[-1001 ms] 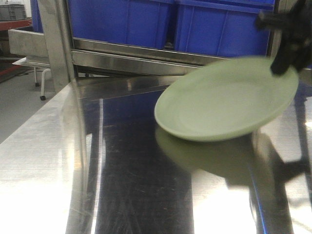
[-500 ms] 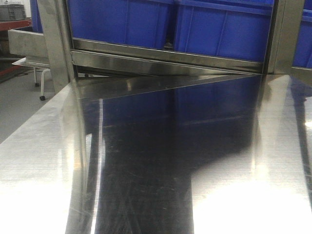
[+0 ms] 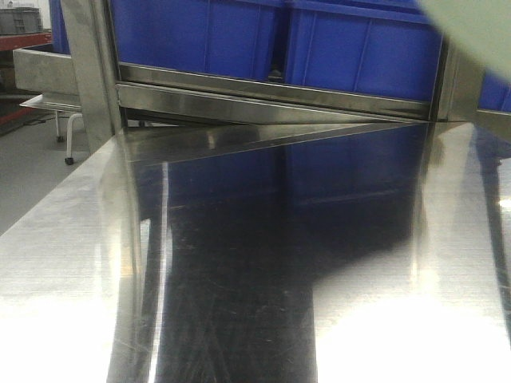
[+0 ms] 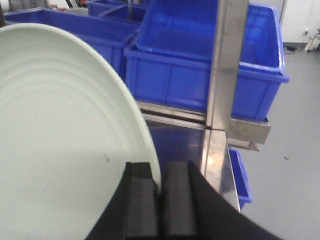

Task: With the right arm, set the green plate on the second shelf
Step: 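Hold the plate raised in the right gripper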

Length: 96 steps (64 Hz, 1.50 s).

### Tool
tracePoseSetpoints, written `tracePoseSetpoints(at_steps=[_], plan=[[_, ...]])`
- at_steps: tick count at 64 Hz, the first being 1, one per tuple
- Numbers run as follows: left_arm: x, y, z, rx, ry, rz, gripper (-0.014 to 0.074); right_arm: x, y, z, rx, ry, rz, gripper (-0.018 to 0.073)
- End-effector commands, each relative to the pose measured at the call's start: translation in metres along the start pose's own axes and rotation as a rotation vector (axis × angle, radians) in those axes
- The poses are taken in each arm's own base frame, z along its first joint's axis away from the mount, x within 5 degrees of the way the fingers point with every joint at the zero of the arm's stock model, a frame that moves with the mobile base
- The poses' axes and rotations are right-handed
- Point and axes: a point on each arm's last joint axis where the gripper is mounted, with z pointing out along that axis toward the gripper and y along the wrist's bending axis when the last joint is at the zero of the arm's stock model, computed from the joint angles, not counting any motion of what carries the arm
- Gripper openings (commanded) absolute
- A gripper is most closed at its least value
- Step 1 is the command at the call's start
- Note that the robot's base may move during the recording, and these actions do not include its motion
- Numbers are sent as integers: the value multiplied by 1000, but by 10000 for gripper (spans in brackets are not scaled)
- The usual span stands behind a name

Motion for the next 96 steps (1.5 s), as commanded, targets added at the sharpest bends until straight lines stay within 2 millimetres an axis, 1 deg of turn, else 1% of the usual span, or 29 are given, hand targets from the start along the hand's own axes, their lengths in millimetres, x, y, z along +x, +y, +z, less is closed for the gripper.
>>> tracePoseSetpoints(at_steps=[1,10,15,24,96], plan=[[5,1,-1,4,-59,-9,130,-11,0,-2,-4,-181,-16,57],[5,1,-1,4,-59,-9,130,-12,0,-10,-14,-382,-19,57],[5,1,-1,4,-59,-9,130,-10,0,-9,-16,-432,-23,57],[5,1,-1,4,-59,-9,130,-6,0,-6,-18,-438,-21,57],[5,1,-1,4,-59,-9,130,-6,0,-6,-18,-437,-21,57]])
